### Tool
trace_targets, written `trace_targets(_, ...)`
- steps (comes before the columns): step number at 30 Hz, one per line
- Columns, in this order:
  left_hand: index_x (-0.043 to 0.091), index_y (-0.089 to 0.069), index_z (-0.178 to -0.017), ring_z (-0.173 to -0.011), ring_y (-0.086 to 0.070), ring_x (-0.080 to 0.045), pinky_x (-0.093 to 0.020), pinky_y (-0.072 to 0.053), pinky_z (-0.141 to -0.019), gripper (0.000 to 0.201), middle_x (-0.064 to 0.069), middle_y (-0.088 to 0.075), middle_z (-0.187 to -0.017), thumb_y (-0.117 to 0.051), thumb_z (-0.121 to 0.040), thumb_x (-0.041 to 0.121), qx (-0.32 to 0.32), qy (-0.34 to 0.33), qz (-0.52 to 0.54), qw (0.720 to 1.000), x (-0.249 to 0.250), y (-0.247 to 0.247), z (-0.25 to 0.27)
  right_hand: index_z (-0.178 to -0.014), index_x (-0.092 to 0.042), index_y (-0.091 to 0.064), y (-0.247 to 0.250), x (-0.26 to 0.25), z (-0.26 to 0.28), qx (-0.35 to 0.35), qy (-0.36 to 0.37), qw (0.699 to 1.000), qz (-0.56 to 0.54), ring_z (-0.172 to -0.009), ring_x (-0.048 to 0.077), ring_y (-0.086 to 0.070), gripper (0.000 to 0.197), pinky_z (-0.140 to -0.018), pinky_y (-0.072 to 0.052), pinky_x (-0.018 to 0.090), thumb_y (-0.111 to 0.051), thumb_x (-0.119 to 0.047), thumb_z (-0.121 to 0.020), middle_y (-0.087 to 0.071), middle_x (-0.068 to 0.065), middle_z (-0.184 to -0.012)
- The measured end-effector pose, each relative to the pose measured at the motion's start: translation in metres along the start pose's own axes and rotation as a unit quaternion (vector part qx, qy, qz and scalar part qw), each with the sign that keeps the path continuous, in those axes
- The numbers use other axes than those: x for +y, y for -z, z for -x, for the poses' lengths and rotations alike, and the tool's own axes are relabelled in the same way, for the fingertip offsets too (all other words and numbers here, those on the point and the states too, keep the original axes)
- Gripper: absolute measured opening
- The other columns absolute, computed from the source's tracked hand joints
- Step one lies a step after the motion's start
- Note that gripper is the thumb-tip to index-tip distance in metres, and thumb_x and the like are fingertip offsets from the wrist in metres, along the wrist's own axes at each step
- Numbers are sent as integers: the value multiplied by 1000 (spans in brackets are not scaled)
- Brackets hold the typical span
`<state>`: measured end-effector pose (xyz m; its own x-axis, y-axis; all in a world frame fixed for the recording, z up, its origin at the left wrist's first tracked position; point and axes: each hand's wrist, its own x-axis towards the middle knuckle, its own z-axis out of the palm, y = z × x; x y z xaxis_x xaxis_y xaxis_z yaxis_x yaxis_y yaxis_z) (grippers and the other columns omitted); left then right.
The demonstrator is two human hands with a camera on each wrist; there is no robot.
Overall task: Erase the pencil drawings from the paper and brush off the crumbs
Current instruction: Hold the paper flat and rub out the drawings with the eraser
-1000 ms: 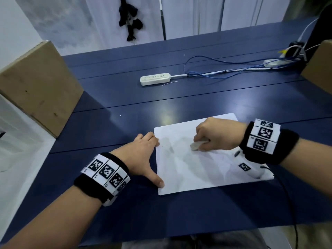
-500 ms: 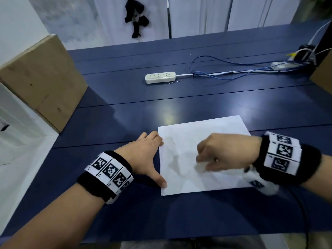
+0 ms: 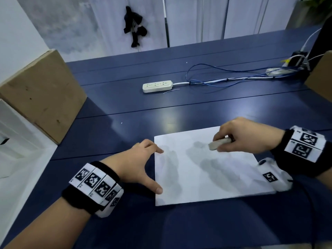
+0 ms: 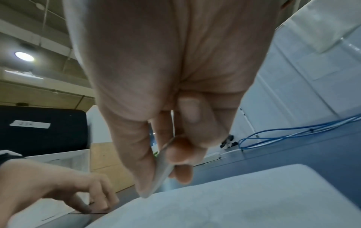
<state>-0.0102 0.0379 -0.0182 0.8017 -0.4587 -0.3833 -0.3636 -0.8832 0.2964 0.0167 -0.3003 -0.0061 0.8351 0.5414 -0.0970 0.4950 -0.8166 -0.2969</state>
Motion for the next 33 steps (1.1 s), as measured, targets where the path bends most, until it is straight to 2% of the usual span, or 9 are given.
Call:
trace_targets(5, 33, -44, -138, -128, -36, -4, -29, -38, -108, 86, 18, -31, -137, -69, -67, 75, 90, -50, -46, 994, 19, 23, -9, -94, -38, -74, 2, 23, -4, 30, -56, 998, -6, -72, -12, -53, 15, -64, -39, 14, -69, -44, -82, -60, -24, -74)
trace_targets(9, 29, -54, -132, -120, -49, -9, -34, -45, -100, 67, 15, -46, -132, -69, -76, 64, 92, -48, -81, 991, 41, 33, -52, -101, -33, -74, 3, 17, -29, 26, -28, 999, 15, -68, -7, -51, 21, -63, -37, 6, -69, -42, -83, -59, -21, -78)
trace_targets(10, 27, -56, -131, -119, -50, -11, -35, -46, -98, 67, 14, -47, -131, -70, -76, 62, 82, -38, -93, 992, 43, 30, -62, -102, -32, -74, 0, 14, -36, 16, -17, 1000, 20, -70, -2, -53, 22, -65, -39, 7, -69, -42, -84, -61, -19, -81)
trace_targets(13, 25, -59, -126, -114, -54, -14, -36, -49, -91, 71, 13, -49, -126, -79, -67, 59, 43, -4, -128, 991, 39, 21, -84, -103, -30, -74, -3, 5, -56, -22, -2, 1000, 22, -81, 10, -60, 25, -76, -52, 30, -69, -43, -82, -70, -9, -89)
trace_targets(22, 32, -60, -127, -108, -53, -15, -37, -51, -89, 72, 12, -46, -110, -83, -64, 56, 19, -4, -115, 993, 33, 19, -94, -102, -24, -76, -11, 4, -79, -18, 57, 997, 41, -85, 17, -62, 25, -72, -44, 24, -71, -35, -81, -67, -7, -89)
trace_targets(24, 33, -58, -131, -109, -53, -16, -36, -50, -89, 74, 9, -47, -113, -83, -65, 55, 15, -9, -111, 994, 32, 19, -95, -103, -25, -75, -13, -1, -67, -68, 98, 992, 34, -81, 12, -58, 25, -72, -44, 23, -72, -36, -81, -66, -7, -91)
trace_targets(27, 34, -55, -134, -109, -53, -15, -36, -51, -88, 80, 9, -49, -113, -83, -64, 58, 18, -16, -105, 994, 29, 19, -95, -106, -28, -74, -12, -7, -61, -134, 102, 985, 28, -80, 8, -57, 30, -75, -48, 24, -70, -40, -79, -67, -10, -91)
trace_targets(30, 37, -57, -131, -104, -54, -15, -37, -51, -87, 76, 11, -48, -107, -80, -64, 62, 17, -22, -110, 993, 27, 19, -94, -101, -26, -75, -6, 2, -81, -75, 74, 993, 61, -81, 19, -63, 32, -73, -50, 30, -63, -46, -79, -70, -3, -85)
trace_targets(33, 42, -56, -130, -103, -53, -13, -39, -52, -85, 76, 15, -51, -108, -76, -62, 68, 32, -20, -109, 993, 23, 18, -91, -97, -25, -75, -5, 9, -88, -38, 53, 995, 76, -81, 22, -61, 22, -69, -48, 32, -65, -40, -85, -66, -3, -80)
